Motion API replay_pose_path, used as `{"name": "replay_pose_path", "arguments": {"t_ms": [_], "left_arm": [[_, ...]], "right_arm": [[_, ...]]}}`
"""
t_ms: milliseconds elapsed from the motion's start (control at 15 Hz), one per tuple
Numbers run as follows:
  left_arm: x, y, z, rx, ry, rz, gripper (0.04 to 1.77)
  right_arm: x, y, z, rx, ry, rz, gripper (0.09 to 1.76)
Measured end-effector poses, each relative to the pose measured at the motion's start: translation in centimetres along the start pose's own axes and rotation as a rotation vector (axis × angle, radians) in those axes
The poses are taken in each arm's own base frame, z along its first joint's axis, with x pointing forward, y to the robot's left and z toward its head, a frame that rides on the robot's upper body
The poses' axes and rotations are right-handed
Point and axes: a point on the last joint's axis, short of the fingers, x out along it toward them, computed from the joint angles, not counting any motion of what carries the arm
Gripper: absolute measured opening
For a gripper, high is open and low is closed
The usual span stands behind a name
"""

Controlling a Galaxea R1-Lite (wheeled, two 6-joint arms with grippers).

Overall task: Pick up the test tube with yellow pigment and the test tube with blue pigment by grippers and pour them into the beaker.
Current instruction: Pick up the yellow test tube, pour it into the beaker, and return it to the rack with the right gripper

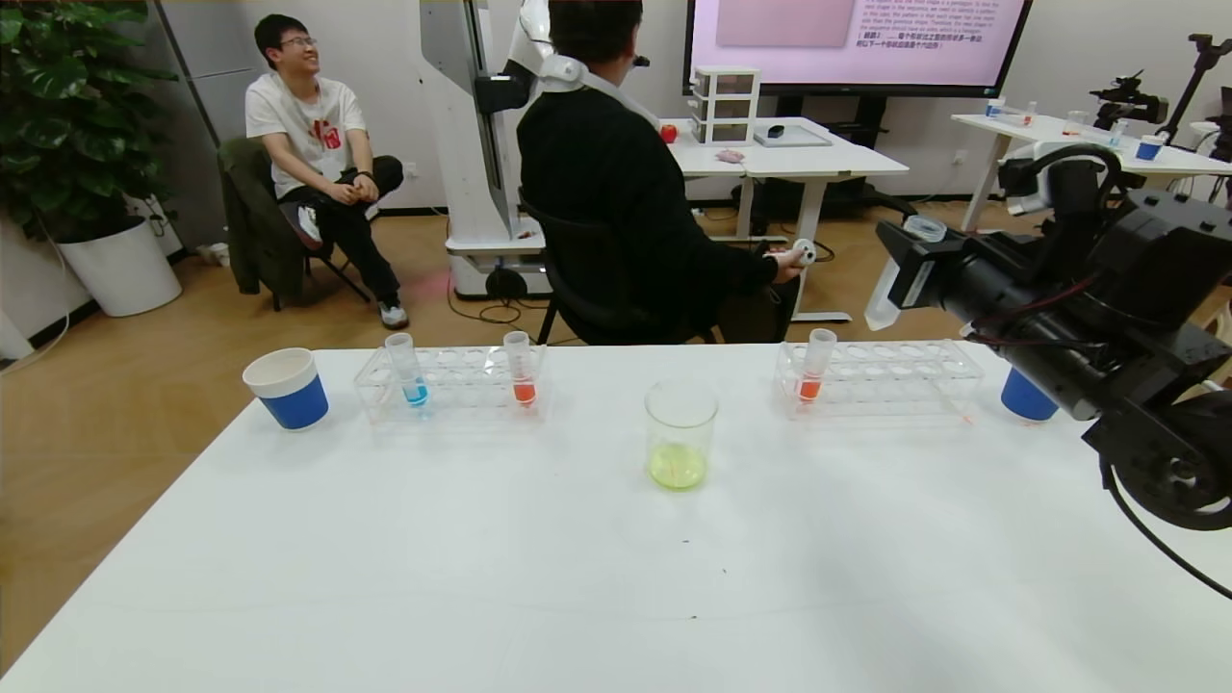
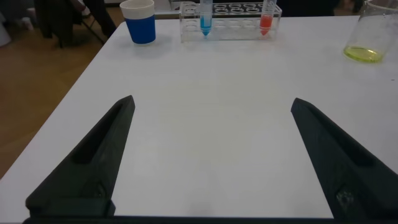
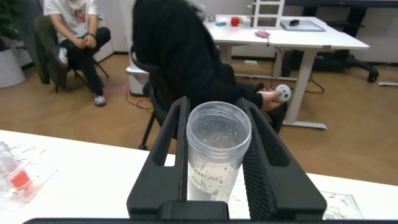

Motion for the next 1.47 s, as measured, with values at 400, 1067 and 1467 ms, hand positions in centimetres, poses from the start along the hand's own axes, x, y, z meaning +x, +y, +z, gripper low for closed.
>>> {"name": "replay_pose_path", "arguments": {"t_ms": [400, 1067, 1467], "left_arm": [[0.0, 0.0, 0.0, 0.0, 0.0, 0.0, 1.75], [0.0, 0.0, 0.0, 0.0, 0.0, 0.0, 1.75], [0.0, 0.0, 0.0, 0.0, 0.0, 0.0, 1.75]], "right_arm": [[0.3, -8.3, 0.2, -0.032, 0.21, -0.148, 0.51], [2.5, -21.5, -1.0, -0.049, 0.164, -0.247, 0.51], [4.7, -24.4, -4.0, -0.054, 0.18, -0.278, 0.51]]}}
